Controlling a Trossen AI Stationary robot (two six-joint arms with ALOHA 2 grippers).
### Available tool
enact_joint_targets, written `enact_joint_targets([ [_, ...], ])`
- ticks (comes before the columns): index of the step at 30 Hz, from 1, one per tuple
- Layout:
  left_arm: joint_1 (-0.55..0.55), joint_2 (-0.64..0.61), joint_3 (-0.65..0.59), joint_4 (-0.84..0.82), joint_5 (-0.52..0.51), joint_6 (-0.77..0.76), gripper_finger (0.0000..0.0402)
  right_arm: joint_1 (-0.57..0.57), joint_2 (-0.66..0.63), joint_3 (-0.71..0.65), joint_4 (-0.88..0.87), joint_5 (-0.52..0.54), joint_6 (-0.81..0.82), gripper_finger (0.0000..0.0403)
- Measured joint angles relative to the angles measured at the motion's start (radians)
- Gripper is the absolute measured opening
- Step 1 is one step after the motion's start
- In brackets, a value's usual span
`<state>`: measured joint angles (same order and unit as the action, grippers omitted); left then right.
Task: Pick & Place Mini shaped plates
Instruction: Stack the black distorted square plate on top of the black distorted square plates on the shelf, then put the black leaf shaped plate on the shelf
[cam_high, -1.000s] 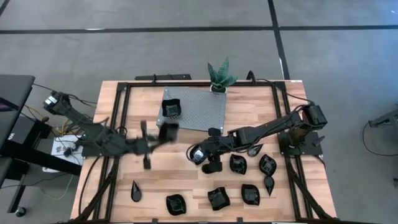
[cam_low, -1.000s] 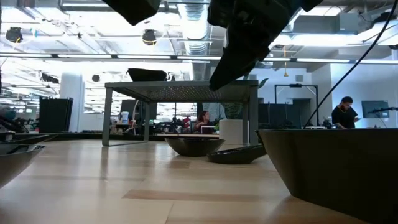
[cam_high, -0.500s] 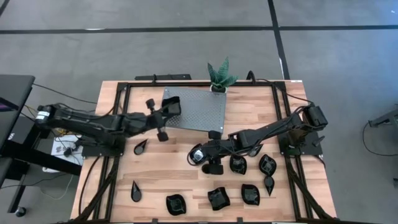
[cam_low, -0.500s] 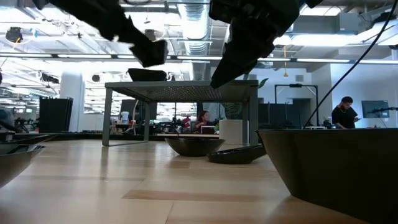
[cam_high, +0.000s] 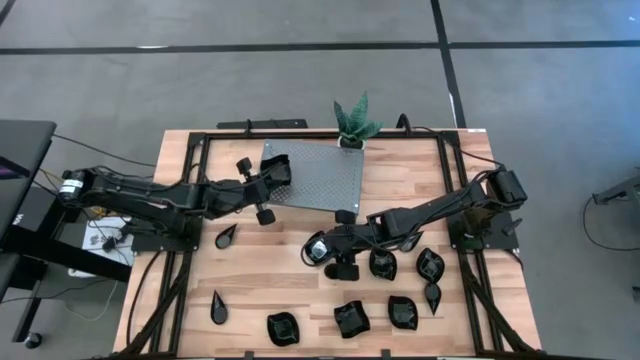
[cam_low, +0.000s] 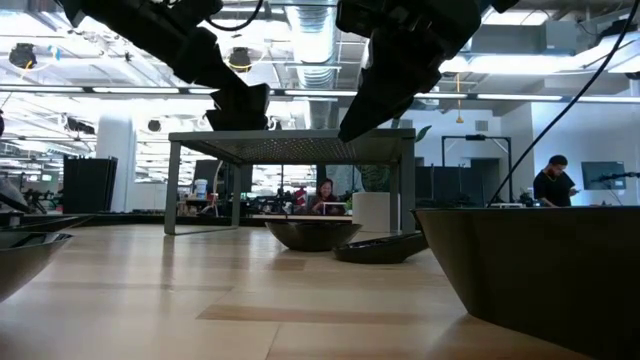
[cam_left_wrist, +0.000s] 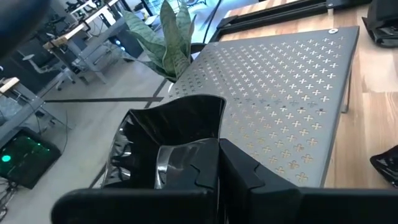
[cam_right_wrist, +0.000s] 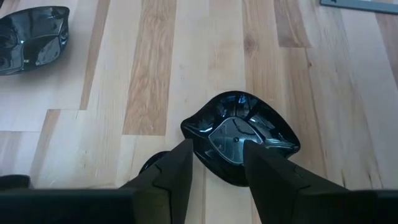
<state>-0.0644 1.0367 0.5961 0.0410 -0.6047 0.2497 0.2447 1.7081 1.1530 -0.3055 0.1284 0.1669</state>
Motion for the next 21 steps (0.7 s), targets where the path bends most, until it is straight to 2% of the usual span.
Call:
enact_joint_targets([
  [5, 0.0, 0.0, 0.0, -0.001, -0.004, 0.012, 0.0044, 0.0, 0.0, 0.0, 0.0, 0.0, 0.0, 0.0138],
  [10, -0.006, 0.0, 0.0, 0.0, -0.07, 0.015, 0.0093, 0.0, 0.0, 0.0, 0.0, 0.0, 0.0, 0.0135],
  [15, -0.1, -0.015, 0.0, 0.053, -0.066, 0.015, 0.0113, 0.0, 0.0, 0.0, 0.0, 0.0, 0.0, 0.0133],
  [18, -0.21, -0.02, 0.0, 0.102, -0.003, -0.016, 0.0111, 0.0, 0.0, 0.0, 0.001, 0.0, 0.0, 0.0134],
  [21, -0.332, -0.02, 0.0, 0.14, 0.122, -0.102, 0.0106, 0.0, 0.0, 0.0, 0.001, 0.0, 0.0, 0.0133],
])
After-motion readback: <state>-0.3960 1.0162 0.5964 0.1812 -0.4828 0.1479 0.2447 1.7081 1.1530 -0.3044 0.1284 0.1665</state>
